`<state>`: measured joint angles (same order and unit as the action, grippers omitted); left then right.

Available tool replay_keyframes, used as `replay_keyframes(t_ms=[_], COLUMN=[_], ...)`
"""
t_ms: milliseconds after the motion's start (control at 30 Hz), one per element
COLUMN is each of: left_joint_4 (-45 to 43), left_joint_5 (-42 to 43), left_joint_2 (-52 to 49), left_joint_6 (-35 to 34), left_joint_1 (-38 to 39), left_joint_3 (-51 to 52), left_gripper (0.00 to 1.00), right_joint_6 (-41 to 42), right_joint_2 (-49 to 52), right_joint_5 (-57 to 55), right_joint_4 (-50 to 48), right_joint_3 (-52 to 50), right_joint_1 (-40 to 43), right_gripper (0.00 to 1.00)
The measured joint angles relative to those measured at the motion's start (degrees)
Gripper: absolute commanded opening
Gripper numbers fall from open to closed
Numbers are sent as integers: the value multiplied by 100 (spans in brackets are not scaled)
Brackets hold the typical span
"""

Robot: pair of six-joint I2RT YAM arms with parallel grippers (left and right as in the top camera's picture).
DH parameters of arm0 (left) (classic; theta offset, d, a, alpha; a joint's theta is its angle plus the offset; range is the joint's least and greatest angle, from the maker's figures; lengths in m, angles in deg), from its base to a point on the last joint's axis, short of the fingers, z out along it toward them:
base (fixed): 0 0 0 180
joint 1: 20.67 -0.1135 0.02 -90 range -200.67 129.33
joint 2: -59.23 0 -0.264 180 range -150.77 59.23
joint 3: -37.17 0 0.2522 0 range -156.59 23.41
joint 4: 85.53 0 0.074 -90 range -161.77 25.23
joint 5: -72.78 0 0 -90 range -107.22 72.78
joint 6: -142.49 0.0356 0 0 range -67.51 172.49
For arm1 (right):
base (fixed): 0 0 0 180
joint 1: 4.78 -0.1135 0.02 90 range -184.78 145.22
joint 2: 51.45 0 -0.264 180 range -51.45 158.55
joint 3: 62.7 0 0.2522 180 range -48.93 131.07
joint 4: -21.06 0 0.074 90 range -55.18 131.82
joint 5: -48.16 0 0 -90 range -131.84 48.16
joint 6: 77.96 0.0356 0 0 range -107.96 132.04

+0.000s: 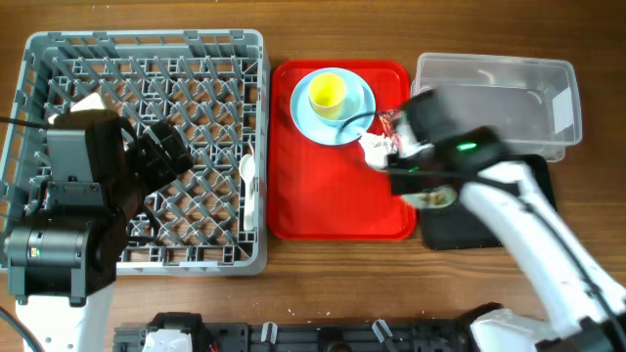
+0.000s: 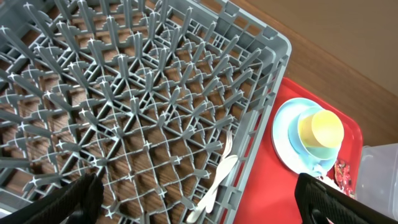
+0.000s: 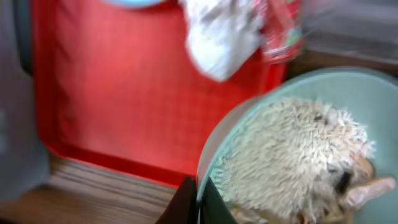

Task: Sort waste into correct bins and load items into the dishwasher rack
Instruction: 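Tip the bowl over the black tray to pour out the rice, then set the empty green bowl back on the red tray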

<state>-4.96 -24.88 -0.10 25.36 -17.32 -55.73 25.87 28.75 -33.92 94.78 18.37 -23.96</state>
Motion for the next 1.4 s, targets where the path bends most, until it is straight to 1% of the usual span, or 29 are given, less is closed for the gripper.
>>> replay_keyframes(t_ms=[100,167,233,333,433,467,533,633,667,733,767,833,933,1000,1133,1167,1267,1333,1400], left_joint_4=[7,7,4,7,4,4,7,7,7,2,2,9,7,7,7,4,7,7,7], left_joint_5=[0,0,0,-2,-2,0,0,0,0,-2,0,0,0,0,0,-2,-2,0,-2], left_joint_2=[0,0,0,0,0,0,0,0,0,0,0,0,0,0,0,0,0,0,0], left_joint_6=[0,0,0,0,0,0,0,0,0,0,0,0,0,0,0,0,0,0,0], left_joint_1=[0,0,0,0,0,0,0,0,0,0,0,0,0,0,0,0,0,0,0], left_joint_3=[0,0,0,0,0,0,0,0,0,0,0,0,0,0,0,0,0,0,0], left_gripper=[100,100,100,100,100,100,100,100,100,100,100,100,100,100,100,100,100,100,100], right_joint_6=[-835,-1631,-2328,-3071,-3327,-3320,-2981,-1873,-1458,-184,404,1268,1904,2100,2238,2280,2280,2234,2057], right_joint_2=[-345,-396,-402,-402,-404,-393,-328,-175,-170,-166,-166,-168,-168,-168,-168,-177,-184,-223,-490], right_joint_5=[1517,2826,3985,5480,6780,7136,7696,8081,8124,8140,8142,8142,8142,8142,8142,8142,8142,8142,8083], right_joint_4=[70,175,133,-461,-1215,-1521,-2288,-3036,-3340,-4157,-4352,-4570,-4533,-4472,-4336,-3969,-4074,-3834,-3807], right_joint_3=[-37,-302,-903,-2046,-2850,-3038,-3228,-3333,-3353,-3386,-3390,-3390,-3390,-3390,-3390,-3388,-3390,-3388,-3390], right_joint_1=[1687,3023,4120,5545,6365,6526,6605,6616,6616,6616,6616,6616,6616,6618,6616,6616,6616,6610,6373], right_gripper=[4,4,4,4,4,4,4,4,4,4,4,4,4,4,4,4,4,4,4])
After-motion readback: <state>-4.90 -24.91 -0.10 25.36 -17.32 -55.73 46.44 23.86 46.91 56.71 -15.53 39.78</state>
